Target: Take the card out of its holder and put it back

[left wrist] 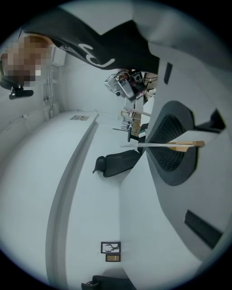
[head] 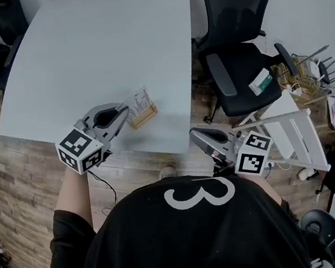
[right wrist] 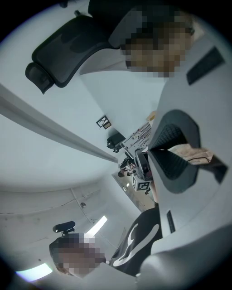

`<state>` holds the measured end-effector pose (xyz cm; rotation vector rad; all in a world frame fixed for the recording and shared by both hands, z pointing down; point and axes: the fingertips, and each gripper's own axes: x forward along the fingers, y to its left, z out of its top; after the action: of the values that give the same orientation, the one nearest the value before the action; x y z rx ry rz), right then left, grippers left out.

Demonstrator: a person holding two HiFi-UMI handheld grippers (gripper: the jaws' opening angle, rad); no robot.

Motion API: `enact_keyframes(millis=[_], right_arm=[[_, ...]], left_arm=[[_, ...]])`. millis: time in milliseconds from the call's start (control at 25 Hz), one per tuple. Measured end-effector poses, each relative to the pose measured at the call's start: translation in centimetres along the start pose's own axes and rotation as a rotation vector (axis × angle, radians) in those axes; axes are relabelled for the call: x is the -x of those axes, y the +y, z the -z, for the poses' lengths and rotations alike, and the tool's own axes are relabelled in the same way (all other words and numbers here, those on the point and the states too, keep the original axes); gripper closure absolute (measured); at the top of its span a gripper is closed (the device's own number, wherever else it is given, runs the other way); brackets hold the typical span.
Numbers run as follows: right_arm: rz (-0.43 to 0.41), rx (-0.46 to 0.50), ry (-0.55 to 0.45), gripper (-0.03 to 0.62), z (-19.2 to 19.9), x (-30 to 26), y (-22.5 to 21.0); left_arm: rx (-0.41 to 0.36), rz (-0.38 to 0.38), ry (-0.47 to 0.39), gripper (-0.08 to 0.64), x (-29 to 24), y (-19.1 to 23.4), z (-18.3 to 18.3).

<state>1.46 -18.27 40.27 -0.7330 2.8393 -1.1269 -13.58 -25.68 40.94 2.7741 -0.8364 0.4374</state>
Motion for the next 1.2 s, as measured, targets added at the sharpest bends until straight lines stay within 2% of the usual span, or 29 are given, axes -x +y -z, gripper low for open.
enact_keyframes(millis=[240,440,680,920,1080,1200], right_arm=[[-0.021,0.006,-0.009,0.583,0.7,2.3,1.4],[-0.034,0.017,-0.007,0.583,1.1,4.7,2.6],[-0.067,0.038,-0.006,0.583,1.9,6.9,4.6],[-0.114,0.07,-0.017,0.583,2.9,9.1,7.5],[-0.141,0.08,-0.023,0.583,3.9,10.7,9.4],[-0.157,0.098,-0.025,0.583,5.0,12.1,10.6]], left_arm=[[0.01,-0.09,-0.046,0.535,1.3,-1.2,-1.6],[0.05,-0.115,-0.064,0.535,2.5,-4.6,-2.4],[0.203,-0.177,-0.095,0.535,4.2,-9.4,-2.2],[0.323,-0.15,-0.156,0.535,5.9,-16.3,-2.8],[0.357,-0.129,-0.17,0.535,6.5,-21.2,-3.0],[0.351,-0.109,-0.174,0.535,6.3,-24.9,-2.4]])
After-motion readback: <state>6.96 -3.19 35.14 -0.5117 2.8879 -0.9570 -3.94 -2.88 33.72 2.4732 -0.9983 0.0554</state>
